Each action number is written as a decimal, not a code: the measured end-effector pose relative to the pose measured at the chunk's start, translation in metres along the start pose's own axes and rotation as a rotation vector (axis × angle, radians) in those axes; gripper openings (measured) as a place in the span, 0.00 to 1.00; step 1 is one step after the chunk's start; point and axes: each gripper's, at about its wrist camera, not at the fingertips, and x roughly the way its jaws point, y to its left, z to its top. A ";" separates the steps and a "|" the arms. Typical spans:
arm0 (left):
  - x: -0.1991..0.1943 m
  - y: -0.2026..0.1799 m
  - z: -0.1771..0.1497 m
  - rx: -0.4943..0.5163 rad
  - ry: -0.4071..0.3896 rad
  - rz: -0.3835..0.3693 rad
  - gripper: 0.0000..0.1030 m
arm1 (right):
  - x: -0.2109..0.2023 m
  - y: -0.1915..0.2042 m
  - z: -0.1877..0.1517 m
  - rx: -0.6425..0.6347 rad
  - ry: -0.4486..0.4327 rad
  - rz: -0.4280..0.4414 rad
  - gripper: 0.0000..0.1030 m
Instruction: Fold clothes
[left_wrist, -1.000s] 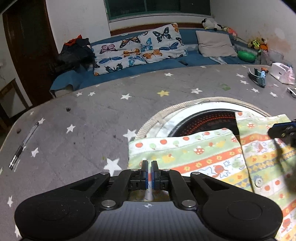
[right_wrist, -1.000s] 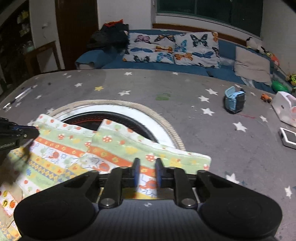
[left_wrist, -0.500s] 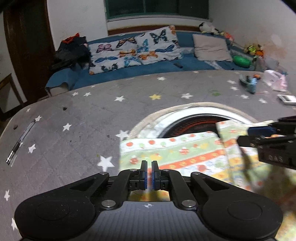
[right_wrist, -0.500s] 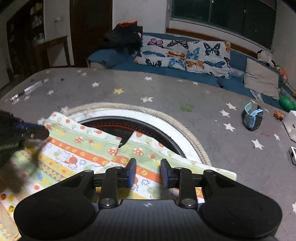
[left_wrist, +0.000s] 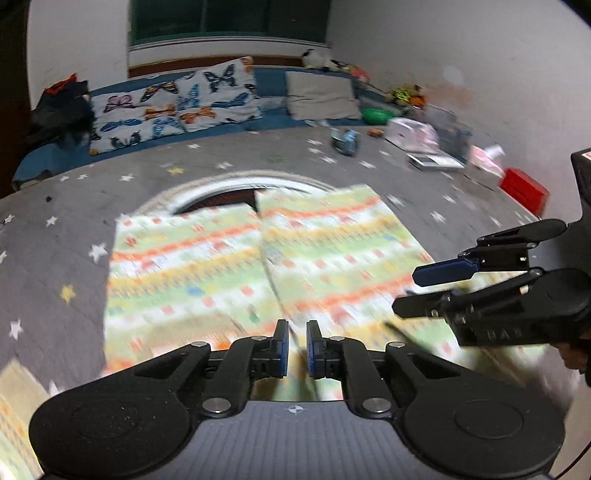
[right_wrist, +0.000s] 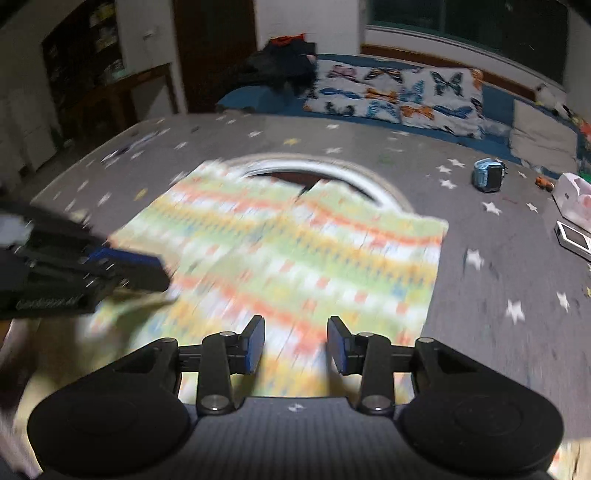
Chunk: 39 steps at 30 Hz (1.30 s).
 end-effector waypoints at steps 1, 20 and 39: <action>-0.003 -0.003 -0.008 0.003 0.007 -0.006 0.13 | -0.006 0.006 -0.010 -0.016 0.003 0.002 0.40; -0.072 0.107 -0.080 -0.393 -0.082 0.137 0.17 | -0.030 0.030 -0.055 -0.040 -0.005 -0.041 0.60; -0.089 0.104 -0.093 -0.100 -0.113 0.511 0.17 | -0.026 0.033 -0.054 -0.026 -0.002 -0.041 0.68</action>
